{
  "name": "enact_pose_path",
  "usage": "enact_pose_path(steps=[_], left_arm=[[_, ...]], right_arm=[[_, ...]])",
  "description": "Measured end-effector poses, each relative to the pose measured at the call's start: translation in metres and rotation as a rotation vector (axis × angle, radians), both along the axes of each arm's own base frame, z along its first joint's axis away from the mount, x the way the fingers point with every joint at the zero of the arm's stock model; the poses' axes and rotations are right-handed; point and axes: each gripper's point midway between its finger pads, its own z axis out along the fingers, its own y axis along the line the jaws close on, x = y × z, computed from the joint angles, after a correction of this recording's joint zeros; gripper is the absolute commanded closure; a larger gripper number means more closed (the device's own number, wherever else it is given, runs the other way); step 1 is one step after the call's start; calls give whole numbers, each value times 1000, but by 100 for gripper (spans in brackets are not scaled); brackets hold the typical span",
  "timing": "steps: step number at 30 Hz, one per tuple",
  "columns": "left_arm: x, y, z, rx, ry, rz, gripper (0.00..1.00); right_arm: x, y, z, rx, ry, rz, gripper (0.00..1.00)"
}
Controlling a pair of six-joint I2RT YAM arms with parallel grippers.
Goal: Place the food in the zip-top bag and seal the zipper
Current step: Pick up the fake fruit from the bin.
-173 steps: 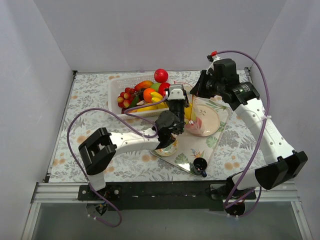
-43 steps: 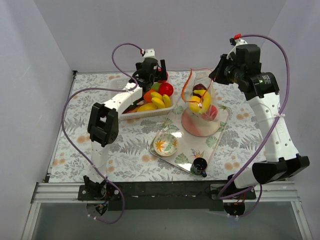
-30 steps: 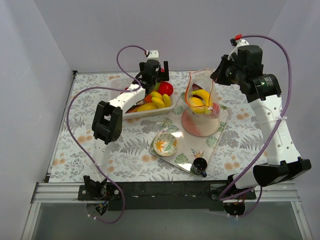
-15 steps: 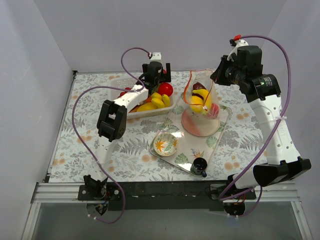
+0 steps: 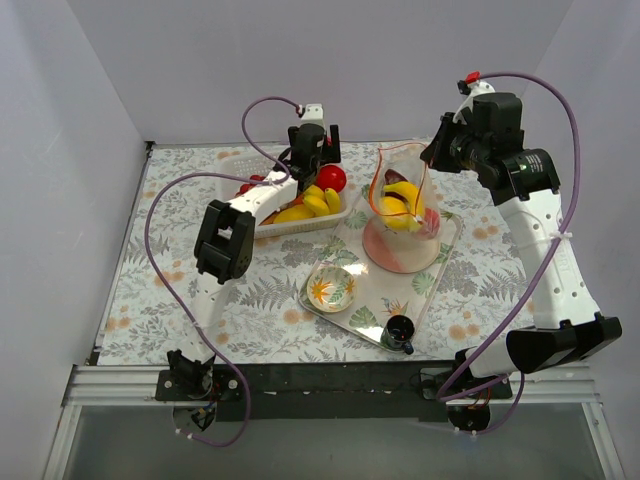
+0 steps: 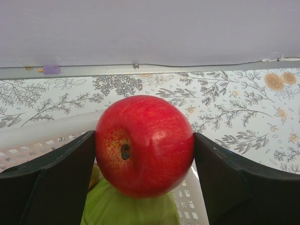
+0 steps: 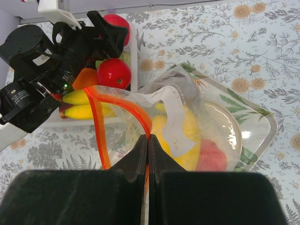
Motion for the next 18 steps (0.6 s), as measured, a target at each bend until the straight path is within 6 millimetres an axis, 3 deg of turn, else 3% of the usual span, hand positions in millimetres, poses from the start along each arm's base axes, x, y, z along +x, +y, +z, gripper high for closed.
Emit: enact_pose_path(steps=[4, 10, 18], left_arm=[[-1, 3, -4, 2, -9, 9, 41], [-7, 12, 6, 8, -36, 31, 41], [-18, 22, 52, -12, -101, 48, 41]], right_arm=[[0, 0, 0, -3, -3, 1, 99], [0, 0, 0, -4, -3, 2, 99], [0, 0, -4, -6, 5, 2, 99]])
